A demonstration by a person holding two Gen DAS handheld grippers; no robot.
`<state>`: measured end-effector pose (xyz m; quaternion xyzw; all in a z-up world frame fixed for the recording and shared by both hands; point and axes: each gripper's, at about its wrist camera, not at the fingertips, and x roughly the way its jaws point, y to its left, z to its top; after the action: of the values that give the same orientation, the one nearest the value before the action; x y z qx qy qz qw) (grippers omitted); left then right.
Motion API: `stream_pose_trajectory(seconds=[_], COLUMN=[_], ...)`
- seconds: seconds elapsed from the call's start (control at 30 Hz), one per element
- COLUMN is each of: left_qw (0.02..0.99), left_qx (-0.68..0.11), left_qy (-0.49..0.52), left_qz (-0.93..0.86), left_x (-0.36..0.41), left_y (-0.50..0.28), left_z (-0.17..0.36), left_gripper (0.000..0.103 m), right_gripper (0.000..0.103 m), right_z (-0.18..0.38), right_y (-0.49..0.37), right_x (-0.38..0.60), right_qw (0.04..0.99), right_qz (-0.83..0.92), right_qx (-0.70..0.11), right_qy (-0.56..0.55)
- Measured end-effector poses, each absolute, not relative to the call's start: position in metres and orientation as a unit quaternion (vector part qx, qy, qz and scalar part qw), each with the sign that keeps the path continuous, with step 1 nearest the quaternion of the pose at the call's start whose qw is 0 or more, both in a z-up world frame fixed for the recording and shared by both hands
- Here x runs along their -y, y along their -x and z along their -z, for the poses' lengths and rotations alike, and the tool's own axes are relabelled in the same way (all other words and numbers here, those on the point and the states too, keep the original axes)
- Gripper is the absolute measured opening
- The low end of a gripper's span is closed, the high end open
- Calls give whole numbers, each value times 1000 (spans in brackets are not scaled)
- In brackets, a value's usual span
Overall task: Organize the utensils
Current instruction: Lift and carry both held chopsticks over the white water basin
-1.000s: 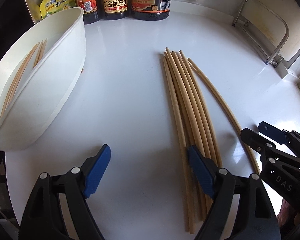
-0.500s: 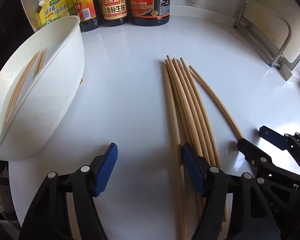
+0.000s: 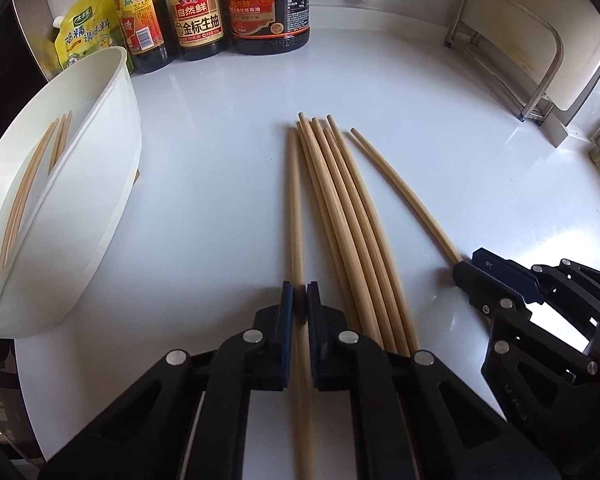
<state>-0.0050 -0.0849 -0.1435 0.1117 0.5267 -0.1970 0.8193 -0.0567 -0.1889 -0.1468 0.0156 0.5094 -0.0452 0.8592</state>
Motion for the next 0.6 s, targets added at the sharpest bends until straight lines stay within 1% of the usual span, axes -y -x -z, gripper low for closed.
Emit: stream_pose_trajectory(seconds=[0.3,0.6], left_qw=[807,815], left_qx=[-546,-535], left_qy=[-105,-103], left_qz=[197,199], left_x=[78,68], left_y=[2,2], left_z=[143,123], left_gripper=[7,7], right_gripper=[6,6], right_z=[141,127], right_y=[58,59], right_x=[197,199], right_qw=[858,860], right_qz=[39,34], right_qx=[-509,-502], right_qy=[-55,-79])
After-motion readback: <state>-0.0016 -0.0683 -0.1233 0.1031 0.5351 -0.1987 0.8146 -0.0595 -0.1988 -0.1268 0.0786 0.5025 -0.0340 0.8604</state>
